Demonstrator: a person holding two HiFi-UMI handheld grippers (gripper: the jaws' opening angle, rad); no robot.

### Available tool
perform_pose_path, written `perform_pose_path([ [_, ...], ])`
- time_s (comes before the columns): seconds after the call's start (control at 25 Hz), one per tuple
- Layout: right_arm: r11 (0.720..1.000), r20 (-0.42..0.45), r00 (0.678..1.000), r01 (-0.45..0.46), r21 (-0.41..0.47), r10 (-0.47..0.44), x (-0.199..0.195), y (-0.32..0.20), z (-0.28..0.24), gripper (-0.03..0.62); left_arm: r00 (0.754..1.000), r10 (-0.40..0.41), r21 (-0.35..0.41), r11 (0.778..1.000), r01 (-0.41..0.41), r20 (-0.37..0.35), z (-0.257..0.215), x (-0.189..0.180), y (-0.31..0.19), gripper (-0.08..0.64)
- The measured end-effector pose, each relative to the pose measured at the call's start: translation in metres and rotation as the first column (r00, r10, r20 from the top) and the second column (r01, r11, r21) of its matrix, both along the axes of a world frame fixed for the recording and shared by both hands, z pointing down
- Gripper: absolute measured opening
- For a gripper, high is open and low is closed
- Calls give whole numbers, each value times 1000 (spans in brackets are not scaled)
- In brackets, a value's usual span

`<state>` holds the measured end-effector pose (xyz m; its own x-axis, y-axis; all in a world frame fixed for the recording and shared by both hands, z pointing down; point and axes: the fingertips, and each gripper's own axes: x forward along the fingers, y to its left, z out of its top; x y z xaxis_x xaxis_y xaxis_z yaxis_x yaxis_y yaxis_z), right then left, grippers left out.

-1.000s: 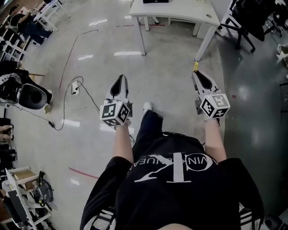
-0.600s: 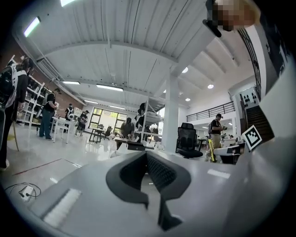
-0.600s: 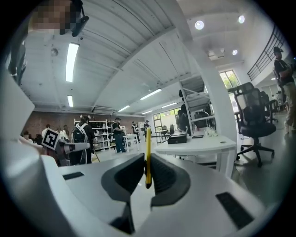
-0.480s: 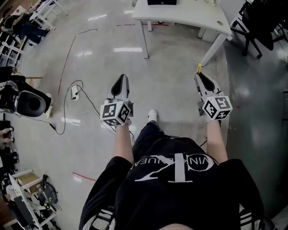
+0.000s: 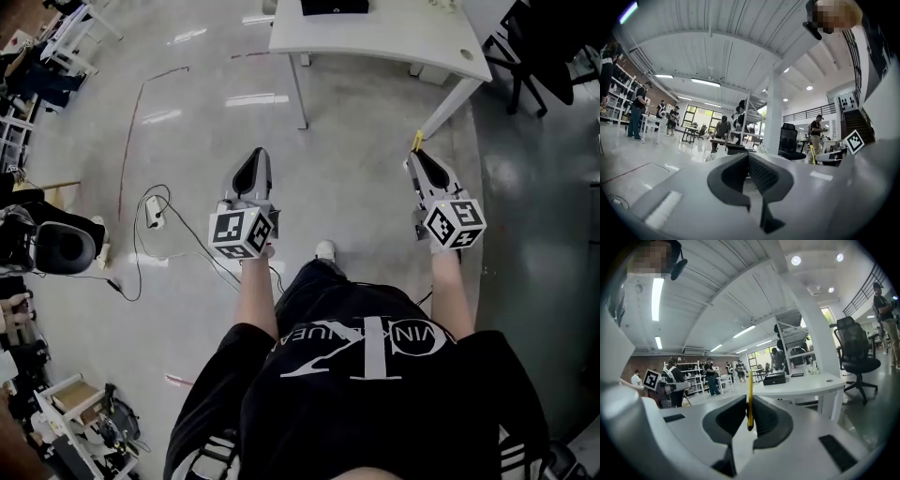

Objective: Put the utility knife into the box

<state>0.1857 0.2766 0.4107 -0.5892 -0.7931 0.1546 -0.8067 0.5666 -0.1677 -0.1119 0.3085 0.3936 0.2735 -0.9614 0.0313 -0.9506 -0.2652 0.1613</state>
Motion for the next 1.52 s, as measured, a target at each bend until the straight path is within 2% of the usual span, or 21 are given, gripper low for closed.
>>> perform_pose_path([
  [0.24, 999, 14, 999, -37, 5, 37, -21, -44, 2, 49, 999, 44, 11, 999, -44, 9, -1, -19, -51, 11],
  [0.48, 999, 0, 999, -32, 5, 32, -47, -65, 9, 49, 999, 52, 12, 999, -52, -11, 9, -40, -77, 11],
  [0.68, 999, -17, 999, -31, 15, 31, -47, -77, 3, 49, 997, 75, 9, 997, -75, -16, 14, -38, -88, 11],
  [0.96, 999, 1, 999, -48, 21, 48, -38, -102, -2, 49, 997, 79, 10, 997, -79, -26, 15, -33, -113, 11],
  [1.28, 998, 53, 998, -39, 38, 37, -40, -171, -4, 49, 998, 68, 23, 997, -68, 6, 10, -38, -177, 11],
  [1.52, 999, 56, 998, -8, 32, 7, -47, -227, -7, 49, 999, 50, 22, 999, -50, -7, 5, -39, -232, 11],
])
